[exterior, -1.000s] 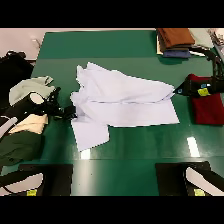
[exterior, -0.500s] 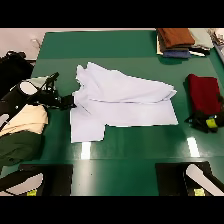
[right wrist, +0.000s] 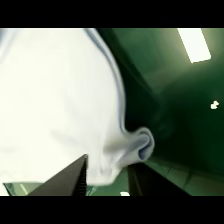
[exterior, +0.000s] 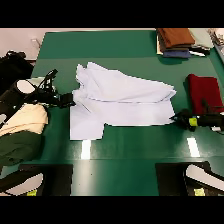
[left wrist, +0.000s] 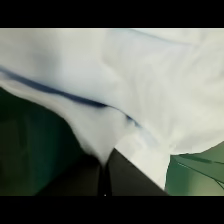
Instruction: Fold the shirts.
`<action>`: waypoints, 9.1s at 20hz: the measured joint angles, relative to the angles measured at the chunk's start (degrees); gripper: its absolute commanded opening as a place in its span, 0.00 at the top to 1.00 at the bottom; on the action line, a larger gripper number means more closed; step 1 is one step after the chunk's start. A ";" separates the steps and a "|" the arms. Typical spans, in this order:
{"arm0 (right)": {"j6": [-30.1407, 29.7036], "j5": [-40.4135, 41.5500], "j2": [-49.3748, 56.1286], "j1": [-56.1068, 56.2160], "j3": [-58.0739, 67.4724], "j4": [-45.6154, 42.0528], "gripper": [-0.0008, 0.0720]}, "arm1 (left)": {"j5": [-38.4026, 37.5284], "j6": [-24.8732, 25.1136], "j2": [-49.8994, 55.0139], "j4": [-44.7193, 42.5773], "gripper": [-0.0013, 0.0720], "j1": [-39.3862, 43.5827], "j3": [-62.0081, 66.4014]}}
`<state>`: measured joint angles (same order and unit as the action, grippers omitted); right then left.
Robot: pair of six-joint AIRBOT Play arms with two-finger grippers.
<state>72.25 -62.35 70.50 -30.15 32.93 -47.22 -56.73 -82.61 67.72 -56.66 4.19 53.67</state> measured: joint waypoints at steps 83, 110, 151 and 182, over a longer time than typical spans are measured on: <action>7.23 -9.38 -14.08 8.55 20.48 -22.03 0.53 | -9.38 -11.32 -10.29 -8.74 0.30 2.03 -16.13; 0.66 -8.61 -4.66 -11.93 -0.46 -11.17 0.81 | 4.17 -17.59 -15.32 -3.72 0.95 19.15 -21.64; -2.64 -16.17 20.57 1.66 38.01 -10.69 0.30 | 7.74 -17.03 3.72 -17.49 0.95 10.47 7.52; 2.25 -13.60 4.87 36.33 58.12 8.70 0.97 | 8.61 -14.53 35.23 -6.38 0.95 28.59 38.23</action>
<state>74.50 -75.94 75.37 6.17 91.05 -38.52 -48.12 -97.14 102.96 -63.05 32.77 91.90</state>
